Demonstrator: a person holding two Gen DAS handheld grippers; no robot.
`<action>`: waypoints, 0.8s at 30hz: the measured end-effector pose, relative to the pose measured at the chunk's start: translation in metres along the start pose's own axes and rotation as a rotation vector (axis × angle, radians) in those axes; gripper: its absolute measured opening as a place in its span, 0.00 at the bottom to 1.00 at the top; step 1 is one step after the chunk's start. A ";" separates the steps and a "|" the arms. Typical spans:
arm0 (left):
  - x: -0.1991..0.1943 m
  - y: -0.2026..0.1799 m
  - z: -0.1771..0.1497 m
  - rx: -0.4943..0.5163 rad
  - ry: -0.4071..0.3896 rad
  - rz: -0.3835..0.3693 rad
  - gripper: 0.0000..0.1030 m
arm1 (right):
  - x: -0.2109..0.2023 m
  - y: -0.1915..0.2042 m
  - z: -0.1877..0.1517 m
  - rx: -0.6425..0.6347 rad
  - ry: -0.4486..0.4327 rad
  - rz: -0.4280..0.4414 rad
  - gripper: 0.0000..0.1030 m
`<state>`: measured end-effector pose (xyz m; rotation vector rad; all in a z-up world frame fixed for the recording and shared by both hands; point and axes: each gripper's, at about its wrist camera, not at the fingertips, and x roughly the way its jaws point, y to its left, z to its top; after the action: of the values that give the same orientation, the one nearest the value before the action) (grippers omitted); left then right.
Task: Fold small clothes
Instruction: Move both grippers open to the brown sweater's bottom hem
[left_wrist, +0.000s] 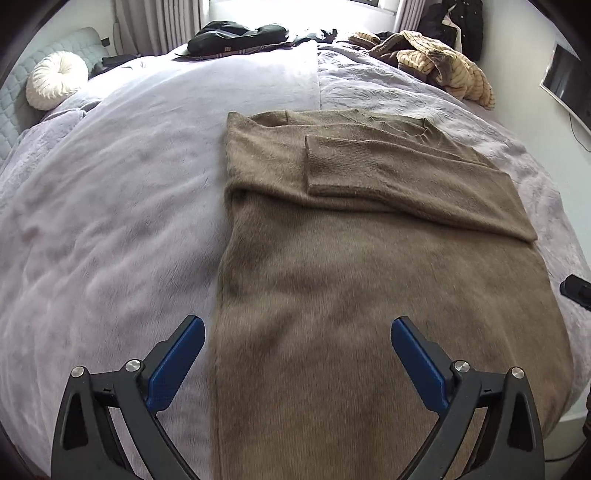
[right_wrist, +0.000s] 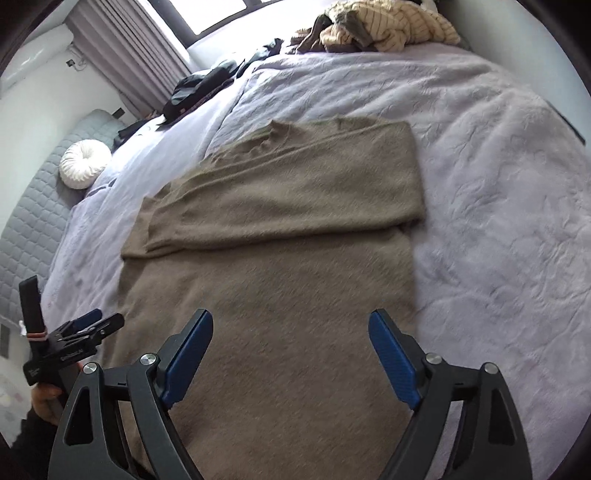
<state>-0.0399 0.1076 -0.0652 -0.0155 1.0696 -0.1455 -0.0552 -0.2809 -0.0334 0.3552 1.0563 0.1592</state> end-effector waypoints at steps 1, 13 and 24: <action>-0.004 0.001 -0.003 -0.003 -0.003 0.003 0.98 | -0.001 0.001 -0.003 0.005 0.004 -0.002 0.86; -0.033 0.014 -0.052 -0.005 -0.001 0.004 0.98 | -0.028 -0.026 -0.057 0.200 0.014 0.095 0.86; -0.043 0.023 -0.093 -0.018 0.008 -0.017 0.98 | -0.049 -0.029 -0.094 0.252 -0.050 0.169 0.86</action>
<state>-0.1394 0.1410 -0.0741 -0.0403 1.0790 -0.1513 -0.1618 -0.3032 -0.0450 0.6738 0.9984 0.1672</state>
